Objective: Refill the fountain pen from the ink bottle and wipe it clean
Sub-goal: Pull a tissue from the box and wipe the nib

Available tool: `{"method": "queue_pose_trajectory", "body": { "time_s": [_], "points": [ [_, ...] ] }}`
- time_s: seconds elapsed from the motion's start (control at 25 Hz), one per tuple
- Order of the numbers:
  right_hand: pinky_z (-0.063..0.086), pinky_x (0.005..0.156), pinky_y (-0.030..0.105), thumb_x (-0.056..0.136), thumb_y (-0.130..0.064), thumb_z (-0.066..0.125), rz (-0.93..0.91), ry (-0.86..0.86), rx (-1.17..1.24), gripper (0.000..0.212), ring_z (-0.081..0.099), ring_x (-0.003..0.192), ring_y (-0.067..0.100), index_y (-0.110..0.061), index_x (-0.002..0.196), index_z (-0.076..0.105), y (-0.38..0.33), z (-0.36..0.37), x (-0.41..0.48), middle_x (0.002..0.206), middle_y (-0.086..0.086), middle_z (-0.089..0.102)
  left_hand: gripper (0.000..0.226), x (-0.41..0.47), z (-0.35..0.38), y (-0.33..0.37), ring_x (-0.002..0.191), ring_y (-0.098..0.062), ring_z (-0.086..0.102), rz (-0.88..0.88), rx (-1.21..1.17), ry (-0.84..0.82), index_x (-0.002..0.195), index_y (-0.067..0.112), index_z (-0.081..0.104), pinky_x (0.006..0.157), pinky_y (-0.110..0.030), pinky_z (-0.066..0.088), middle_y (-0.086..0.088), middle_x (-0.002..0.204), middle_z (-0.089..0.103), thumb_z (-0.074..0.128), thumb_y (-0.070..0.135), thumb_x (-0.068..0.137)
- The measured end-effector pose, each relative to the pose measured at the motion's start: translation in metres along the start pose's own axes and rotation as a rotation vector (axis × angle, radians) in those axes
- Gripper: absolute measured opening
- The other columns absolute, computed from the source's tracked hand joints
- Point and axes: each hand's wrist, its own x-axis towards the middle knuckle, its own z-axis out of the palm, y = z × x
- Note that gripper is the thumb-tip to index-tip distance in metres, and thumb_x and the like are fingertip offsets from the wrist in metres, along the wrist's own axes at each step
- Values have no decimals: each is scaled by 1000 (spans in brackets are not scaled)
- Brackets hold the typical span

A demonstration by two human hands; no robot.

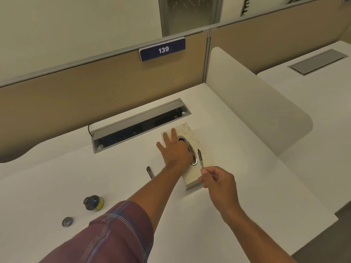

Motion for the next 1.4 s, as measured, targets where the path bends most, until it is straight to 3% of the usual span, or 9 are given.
{"method": "queue_pose_trajectory", "body": {
  "time_s": [0.2,0.32,0.48,0.64,0.76,0.92,1.12,1.24,1.4],
  "points": [
    [59,76,30,99,-21,65,12,-2,1,13,69,69,9,-21,92,77,2,-1,3,77,-3,80,18,-1,4,2,166,-37,-2,-8,-135,68,111,27,79,129,-63,11,-2,181,8,71,32,96],
    [58,76,29,99,-21,65,12,-6,-4,13,68,69,6,-21,92,77,5,0,5,78,-4,80,20,1,3,-8,166,-30,7,-3,-350,130,113,26,84,130,-54,13,-2,178,22,74,33,97],
    [55,74,26,99,-22,66,5,-16,-25,12,69,68,2,-21,93,76,7,5,7,78,-5,81,20,1,0,-15,163,-27,24,10,-431,173,112,23,85,131,-44,19,-2,169,44,79,29,94],
    [60,81,33,99,-22,66,7,-36,-46,13,76,80,11,-22,91,76,10,9,10,78,-5,81,16,-2,-6,-20,141,-29,56,-15,-593,206,109,10,80,106,-24,38,-7,144,68,73,18,97],
    [59,81,31,99,-21,65,28,-37,-47,13,78,82,14,-18,94,77,10,11,13,80,-3,81,18,-3,-14,-22,125,-29,68,-73,-812,222,112,9,79,106,-35,54,-9,130,76,72,18,98],
    [50,66,11,99,-17,65,108,-62,81,13,73,70,1,-12,98,77,-1,5,10,82,1,82,11,-14,-25,-31,109,-30,71,-157,-1207,266,102,12,77,97,-44,63,-9,112,77,72,22,100],
    [57,75,31,99,-15,67,168,-148,280,13,76,78,21,-9,100,77,-21,2,-3,88,9,83,7,-47,-25,-61,120,-41,70,-218,-1842,8,94,5,67,106,-56,58,-29,126,70,66,6,101],
    [59,73,30,98,-15,67,131,-170,261,11,74,74,19,-10,99,77,-31,10,-17,87,8,83,3,-70,-20,-82,123,-46,71,-225,-1902,-33,104,4,64,110,-62,54,-32,133,69,62,7,104],
    [55,64,18,99,-17,67,21,-217,175,11,70,67,10,-14,96,77,-49,28,-45,83,2,82,4,-99,-23,-106,113,-44,75,-293,-1721,62,104,7,68,102,-60,59,-28,123,74,64,9,104]
  ]
}}
